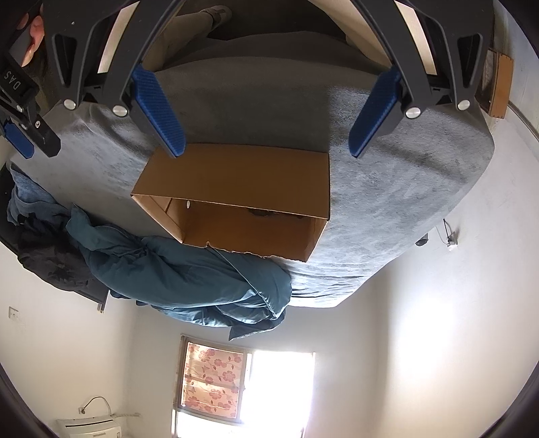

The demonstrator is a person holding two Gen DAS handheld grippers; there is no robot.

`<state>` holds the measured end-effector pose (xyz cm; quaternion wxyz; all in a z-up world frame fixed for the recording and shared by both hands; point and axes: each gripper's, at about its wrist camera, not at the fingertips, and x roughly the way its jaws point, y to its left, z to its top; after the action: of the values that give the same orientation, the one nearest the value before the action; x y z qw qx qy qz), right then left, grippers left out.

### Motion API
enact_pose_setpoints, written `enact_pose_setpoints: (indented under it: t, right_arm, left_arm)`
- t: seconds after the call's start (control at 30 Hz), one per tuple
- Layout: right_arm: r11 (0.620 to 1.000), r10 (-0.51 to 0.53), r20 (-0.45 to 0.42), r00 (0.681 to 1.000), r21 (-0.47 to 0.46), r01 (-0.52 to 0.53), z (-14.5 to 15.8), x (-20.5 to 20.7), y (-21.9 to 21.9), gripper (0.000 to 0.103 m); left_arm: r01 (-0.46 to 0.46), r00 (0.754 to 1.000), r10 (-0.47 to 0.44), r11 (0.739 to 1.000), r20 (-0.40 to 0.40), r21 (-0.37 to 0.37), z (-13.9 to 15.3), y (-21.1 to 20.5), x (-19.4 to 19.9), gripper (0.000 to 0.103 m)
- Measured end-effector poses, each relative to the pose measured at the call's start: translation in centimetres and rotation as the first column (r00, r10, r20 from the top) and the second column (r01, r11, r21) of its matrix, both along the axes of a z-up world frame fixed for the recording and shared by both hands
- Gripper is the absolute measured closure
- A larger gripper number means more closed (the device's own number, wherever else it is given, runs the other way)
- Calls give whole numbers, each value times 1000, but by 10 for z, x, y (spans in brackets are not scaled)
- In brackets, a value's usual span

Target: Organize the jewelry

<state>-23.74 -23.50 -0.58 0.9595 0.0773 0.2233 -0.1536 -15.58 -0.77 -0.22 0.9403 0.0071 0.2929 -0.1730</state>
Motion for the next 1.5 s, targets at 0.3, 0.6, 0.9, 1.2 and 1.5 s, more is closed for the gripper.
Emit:
enact_pose_setpoints:
  t: [0.3,0.6,0.9,1.2,1.5]
  right_arm:
    - [1000,-2,2,1000,-4,2,3,1,-11,15]
    - [1000,-5,0,1000,-6,5,4,0,-12,15]
    - [1000,-9,0,1000,-4,9,3,0,-10,15]
    - [1000,4,2,1000,-5,-4,3,1,-18,15]
    - [1000,16,1,1000,-5,-16,3,2,-24,15]
  left_arm:
    - [2,1000,-2,1000,2,5,0,2,0,7]
    - [-1,1000,1,1000,2,5,0,1,-1,7]
    - [-5,1000,5,1000,2,6,-1,3,1,7]
    - [-3,1000,3,1000,2,8,0,3,1,7]
    - [-8,1000,8,1000,-1,10,-1,4,2,7]
